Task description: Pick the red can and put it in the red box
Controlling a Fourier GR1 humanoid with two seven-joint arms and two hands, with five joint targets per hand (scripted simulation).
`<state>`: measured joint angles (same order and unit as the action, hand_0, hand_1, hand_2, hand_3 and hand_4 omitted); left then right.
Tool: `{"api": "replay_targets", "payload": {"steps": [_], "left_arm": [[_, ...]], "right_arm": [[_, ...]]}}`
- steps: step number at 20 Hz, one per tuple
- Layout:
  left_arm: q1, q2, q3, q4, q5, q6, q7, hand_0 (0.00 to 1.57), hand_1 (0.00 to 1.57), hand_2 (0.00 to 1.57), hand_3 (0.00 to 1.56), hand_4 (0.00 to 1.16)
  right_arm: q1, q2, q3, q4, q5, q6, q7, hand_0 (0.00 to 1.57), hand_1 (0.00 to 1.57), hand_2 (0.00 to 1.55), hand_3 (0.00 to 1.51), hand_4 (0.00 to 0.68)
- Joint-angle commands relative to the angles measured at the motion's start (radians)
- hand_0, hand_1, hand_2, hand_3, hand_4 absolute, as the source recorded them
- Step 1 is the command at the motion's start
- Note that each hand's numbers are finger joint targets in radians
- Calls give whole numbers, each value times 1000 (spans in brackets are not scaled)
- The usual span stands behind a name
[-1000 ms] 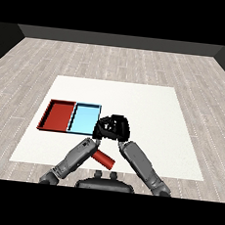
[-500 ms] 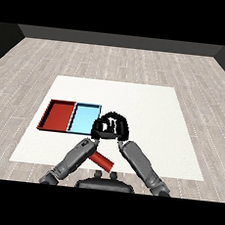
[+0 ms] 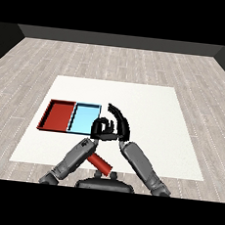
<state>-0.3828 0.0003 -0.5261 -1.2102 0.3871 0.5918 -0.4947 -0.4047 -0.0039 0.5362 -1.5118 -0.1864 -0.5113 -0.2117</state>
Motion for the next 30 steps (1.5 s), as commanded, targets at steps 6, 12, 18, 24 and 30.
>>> {"api": "replay_targets", "payload": {"steps": [6, 12, 18, 24, 30], "left_arm": [[79, 31, -1, -119, -85, 32, 78, 1571, 1571, 1571, 1476, 1132], [-89, 0, 83, 63, -39, 29, 35, 1571, 1571, 1561, 1460, 1132], [16, 93, 117, -108, -92, 1, 110, 1571, 1571, 1571, 1472, 1127], [-47, 210, 243, -113, -100, -9, 224, 1571, 1571, 1571, 1487, 1125], [7, 363, 312, -111, -151, -23, 241, 1571, 1571, 1571, 1491, 1112]], "right_arm": [[26, 4, -44, -7, 1, 30, -6, 0, 0, 0, 0, 0], [94, -65, -115, -177, -27, 105, 55, 0, 0, 0, 0, 0], [291, -142, -197, -339, -113, 202, -8, 0, 0, 0, 0, 0], [351, -213, -297, -426, -142, 234, 51, 0, 0, 0, 0, 0], [488, -242, -373, -377, -181, 291, -31, 0, 0, 0, 0, 0]]}}
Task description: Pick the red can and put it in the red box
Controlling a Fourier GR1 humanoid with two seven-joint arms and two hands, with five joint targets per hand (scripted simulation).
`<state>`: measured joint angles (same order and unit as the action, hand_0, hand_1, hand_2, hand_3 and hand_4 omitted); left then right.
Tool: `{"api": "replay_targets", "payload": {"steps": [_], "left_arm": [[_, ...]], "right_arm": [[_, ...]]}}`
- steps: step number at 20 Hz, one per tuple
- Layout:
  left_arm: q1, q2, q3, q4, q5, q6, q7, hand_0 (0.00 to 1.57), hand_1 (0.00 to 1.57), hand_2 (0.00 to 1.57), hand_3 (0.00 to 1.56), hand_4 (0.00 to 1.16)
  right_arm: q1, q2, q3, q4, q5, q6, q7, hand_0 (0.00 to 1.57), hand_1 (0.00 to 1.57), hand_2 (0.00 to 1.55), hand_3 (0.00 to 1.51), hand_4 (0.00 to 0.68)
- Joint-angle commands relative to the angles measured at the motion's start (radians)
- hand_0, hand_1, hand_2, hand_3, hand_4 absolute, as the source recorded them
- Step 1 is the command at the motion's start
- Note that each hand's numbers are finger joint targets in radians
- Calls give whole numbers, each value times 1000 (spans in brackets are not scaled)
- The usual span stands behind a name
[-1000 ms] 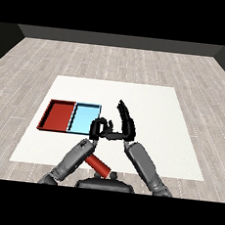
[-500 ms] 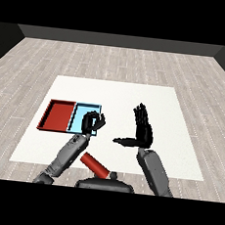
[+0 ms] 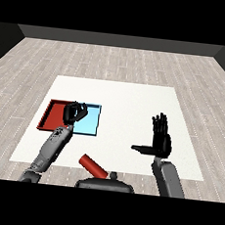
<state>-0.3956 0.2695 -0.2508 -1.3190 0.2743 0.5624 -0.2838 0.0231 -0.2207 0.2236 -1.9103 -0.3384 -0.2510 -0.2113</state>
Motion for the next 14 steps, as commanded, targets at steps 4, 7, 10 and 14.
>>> {"api": "replay_targets", "payload": {"steps": [4, 7, 10, 14], "left_arm": [[-7, 207, 89, 142, -63, -49, 79, 1571, 1571, 1542, 1474, 1133], [0, 239, 92, 271, -87, -61, 123, 1571, 1571, 1550, 1488, 1112], [-33, 283, 119, 480, -86, -145, 112, 1571, 1571, 1559, 1493, 1059], [-108, 311, 114, 711, -142, -150, 167, 1571, 1571, 1524, 1430, 1022]], "right_arm": [[73, -11, -68, 46, -47, 67, -62, 0, 0, 0, 0, 0], [45, -24, -93, 91, -60, 88, -54, 0, 0, 0, 0, 0], [32, 1, -73, 115, -33, 52, -40, 0, 0, 0, 0, 0], [38, 14, -92, 174, -33, 76, -109, 0, 0, 0, 0, 0]]}}
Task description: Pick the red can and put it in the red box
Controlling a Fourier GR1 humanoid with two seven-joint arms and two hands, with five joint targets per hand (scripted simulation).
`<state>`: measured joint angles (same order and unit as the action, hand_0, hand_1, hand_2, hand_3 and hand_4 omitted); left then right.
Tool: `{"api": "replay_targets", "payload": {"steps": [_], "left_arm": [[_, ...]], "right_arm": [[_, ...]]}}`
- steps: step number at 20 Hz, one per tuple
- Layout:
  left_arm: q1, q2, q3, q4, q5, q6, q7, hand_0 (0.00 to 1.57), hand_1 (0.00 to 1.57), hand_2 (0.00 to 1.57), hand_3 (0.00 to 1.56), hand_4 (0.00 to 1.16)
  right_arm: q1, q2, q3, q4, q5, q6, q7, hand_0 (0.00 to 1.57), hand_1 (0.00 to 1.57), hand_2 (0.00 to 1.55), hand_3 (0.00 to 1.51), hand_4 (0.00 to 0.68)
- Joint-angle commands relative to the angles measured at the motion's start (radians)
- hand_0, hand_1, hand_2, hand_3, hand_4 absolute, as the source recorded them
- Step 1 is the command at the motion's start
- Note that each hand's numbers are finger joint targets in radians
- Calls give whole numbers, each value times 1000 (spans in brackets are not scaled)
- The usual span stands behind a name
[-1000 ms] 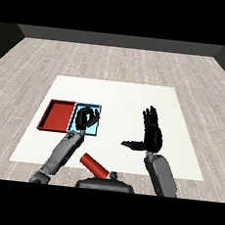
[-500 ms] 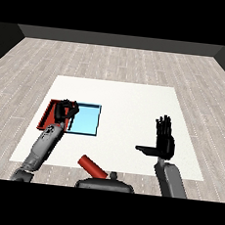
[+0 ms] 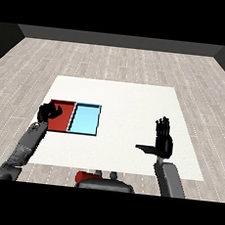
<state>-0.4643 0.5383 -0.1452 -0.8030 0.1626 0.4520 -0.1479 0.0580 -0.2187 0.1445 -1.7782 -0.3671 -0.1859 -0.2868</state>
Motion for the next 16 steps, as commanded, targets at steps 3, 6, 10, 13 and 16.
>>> {"api": "replay_targets", "payload": {"steps": [3, 6, 10, 13, 16], "left_arm": [[-95, 13, -24, 359, -91, -18, 65, 1232, 1232, 1150, 1068, 922], [-129, -1, -16, 491, -98, -61, 52, 632, 632, 598, 0, 771], [-173, -51, -18, 621, -121, -69, 70, 920, 920, 877, 0, 714], [-192, -46, -31, 649, -136, -174, 16, 258, 258, 572, 499, 642], [-217, -60, -85, 715, -198, -219, 57, 0, 0, 0, 0, 0]], "right_arm": [[-31, 12, -8, 86, 5, 23, -33, 0, 0, 0, 0, 0], [-72, 15, -28, 140, 13, 18, -46, 0, 0, 0, 0, 0], [-102, 56, -16, 199, 24, 9, -74, 0, 0, 0, 0, 0], [-141, 19, -70, 229, 0, 33, -70, 0, 0, 0, 0, 0], [-128, 52, -35, 245, 24, 40, -116, 0, 0, 0, 0, 0]]}}
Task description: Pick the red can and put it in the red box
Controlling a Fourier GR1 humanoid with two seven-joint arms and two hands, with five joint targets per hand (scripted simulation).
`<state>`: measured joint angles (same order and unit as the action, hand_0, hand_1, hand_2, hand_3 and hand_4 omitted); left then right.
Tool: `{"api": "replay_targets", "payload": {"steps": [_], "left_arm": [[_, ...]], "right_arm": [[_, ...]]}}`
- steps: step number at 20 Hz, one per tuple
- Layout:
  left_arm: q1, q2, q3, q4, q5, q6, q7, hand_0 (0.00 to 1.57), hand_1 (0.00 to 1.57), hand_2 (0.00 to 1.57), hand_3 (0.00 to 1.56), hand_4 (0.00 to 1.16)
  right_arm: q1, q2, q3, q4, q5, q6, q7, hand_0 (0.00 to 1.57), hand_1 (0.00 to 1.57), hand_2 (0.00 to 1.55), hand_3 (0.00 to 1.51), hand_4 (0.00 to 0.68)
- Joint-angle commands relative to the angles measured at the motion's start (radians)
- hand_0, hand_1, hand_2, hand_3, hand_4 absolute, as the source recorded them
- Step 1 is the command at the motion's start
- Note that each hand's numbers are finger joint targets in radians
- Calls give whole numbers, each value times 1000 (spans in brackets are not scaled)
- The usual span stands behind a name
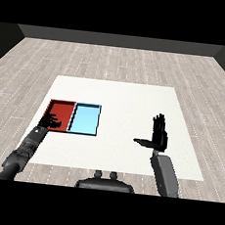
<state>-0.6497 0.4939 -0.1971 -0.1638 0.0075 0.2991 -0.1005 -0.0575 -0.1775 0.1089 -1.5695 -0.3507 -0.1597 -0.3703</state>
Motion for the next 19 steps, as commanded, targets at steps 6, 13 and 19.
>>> {"api": "replay_targets", "payload": {"steps": [6, 13, 19], "left_arm": [[-17, 69, 203, -35, 178, -68, -240, 0, 0, 0, 0, 0], [-42, -108, 403, -291, 432, -354, -538, 0, 0, 0, 0, 0], [115, -260, 329, -553, 445, -442, -658, 0, 0, 0, 0, 0]], "right_arm": [[-19, -3, -12, 30, -15, 40, -11, 0, 0, 0, 0, 0], [-13, -4, -3, 29, -20, 65, -19, 0, 0, 0, 0, 0], [-3, -19, 5, 46, 12, 84, -54, 0, 0, 0, 0, 0]]}}
